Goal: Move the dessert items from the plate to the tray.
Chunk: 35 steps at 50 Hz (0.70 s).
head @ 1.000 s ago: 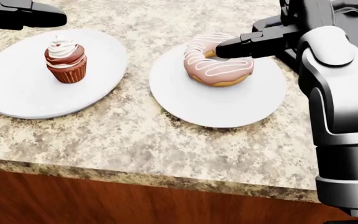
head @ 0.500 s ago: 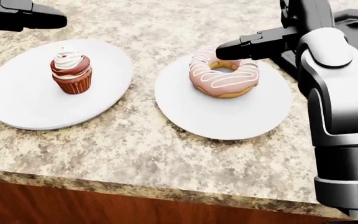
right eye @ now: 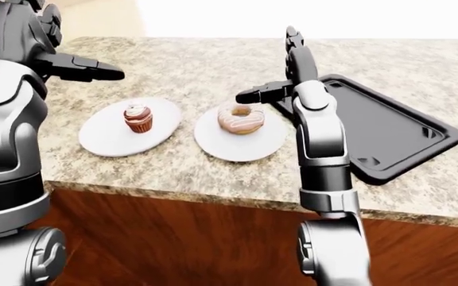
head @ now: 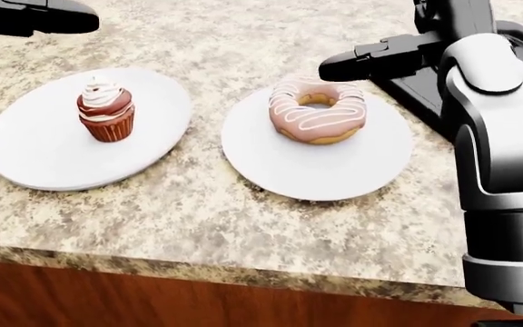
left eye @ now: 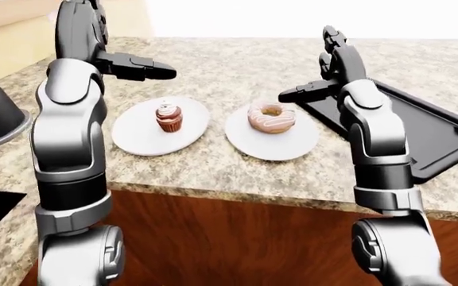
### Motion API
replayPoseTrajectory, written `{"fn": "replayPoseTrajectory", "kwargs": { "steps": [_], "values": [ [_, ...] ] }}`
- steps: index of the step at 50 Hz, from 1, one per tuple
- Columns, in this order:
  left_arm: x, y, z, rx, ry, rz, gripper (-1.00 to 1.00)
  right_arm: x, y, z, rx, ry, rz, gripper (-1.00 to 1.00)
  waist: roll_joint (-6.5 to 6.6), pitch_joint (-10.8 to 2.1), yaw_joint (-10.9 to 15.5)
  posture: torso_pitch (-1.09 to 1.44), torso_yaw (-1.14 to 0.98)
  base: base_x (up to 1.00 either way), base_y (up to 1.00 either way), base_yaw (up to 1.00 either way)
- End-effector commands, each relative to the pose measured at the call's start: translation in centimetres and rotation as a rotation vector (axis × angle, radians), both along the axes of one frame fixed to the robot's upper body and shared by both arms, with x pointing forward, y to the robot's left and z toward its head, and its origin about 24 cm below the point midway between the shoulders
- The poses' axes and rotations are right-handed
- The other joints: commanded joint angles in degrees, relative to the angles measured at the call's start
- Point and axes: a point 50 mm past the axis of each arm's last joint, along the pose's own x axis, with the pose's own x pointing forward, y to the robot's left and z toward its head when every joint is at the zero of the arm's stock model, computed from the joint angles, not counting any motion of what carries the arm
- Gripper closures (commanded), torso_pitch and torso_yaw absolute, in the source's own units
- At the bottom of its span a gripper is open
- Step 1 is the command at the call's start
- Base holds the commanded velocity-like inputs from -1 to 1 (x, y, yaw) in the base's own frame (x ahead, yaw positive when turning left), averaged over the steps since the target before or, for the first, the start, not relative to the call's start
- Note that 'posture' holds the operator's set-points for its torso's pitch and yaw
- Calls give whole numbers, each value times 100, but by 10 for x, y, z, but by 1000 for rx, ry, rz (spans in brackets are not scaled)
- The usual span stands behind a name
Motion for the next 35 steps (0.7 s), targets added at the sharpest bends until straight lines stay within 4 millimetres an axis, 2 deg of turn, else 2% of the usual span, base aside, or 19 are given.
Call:
{"fn": "replayPoseTrajectory", "kwargs": {
  "steps": [1, 2, 3, 5, 6, 10, 11, 13, 14, 20, 28, 35],
  "values": [
    [-8, 5, 17, 3, -79, 22, -100, -5, 8, 24, -8, -98, 36, -100, 32, -175, 33, 0, 0, 4, 0, 0],
    [-8, 5, 17, 3, -79, 22, -100, -5, 8, 24, -4, -97, 38, -100, 58, -111, 54, 0, 0, 3, 0, 0],
    [-7, 5, 17, 4, -78, 22, -100, -5, 8, 23, -8, -97, 35, -100, 4, -212, 31, 0, 0, 5, 0, 0],
    [-7, 5, 17, 3, -78, 23, -100, -5, 8, 24, -7, -99, 39, -100, 25, -221, 36, 0, 0, 11, 0, 0],
    [-7, 5, 17, 3, -79, 23, -100, -5, 8, 24, -10, -100, 38, -100, 5, -164, 37, 0, 0, 15, 0, 0],
    [-8, 5, 17, 4, -79, 23, -100, -5, 7, 23, -8, -97, 31, -100, -149, -102, 60, 0, 0, 14, 0, 0],
    [-8, 5, 17, 4, -79, 23, -100, -5, 8, 23, -13, -98, 33, -100, -241, -54, 93, 0, 0, 2, 0, 0],
    [-7, 4, 17, 6, -79, 23, -100, -5, 8, 23, -14, -107, 25, -100, -180, -212, 132, 0, 0, 0, 0, 0],
    [-8, 5, 17, 2, -79, 22, -100, -5, 8, 23, -13, -105, 21, -100, -169, -230, 138, 0, 0, 0, 0, 0],
    [-7, 4, 15, 8, -77, 22, -100, 4, 11, 10, -61, -35, -3, -100, -99, -222, 79, 0, 0, 0, 0, 0],
    [-7, 4, 16, 8, -74, 21, -100, 17, 26, -8, -189, 42, -5, -100, -81, -199, 37, 0, 0, 0, 0, 0],
    [-7, 4, 17, 7, -74, 21, -100, 23, 29, -21, -255, 86, -7, -100, -65, -198, 45, 0, 0, 0, 0, 0]
  ]
}}
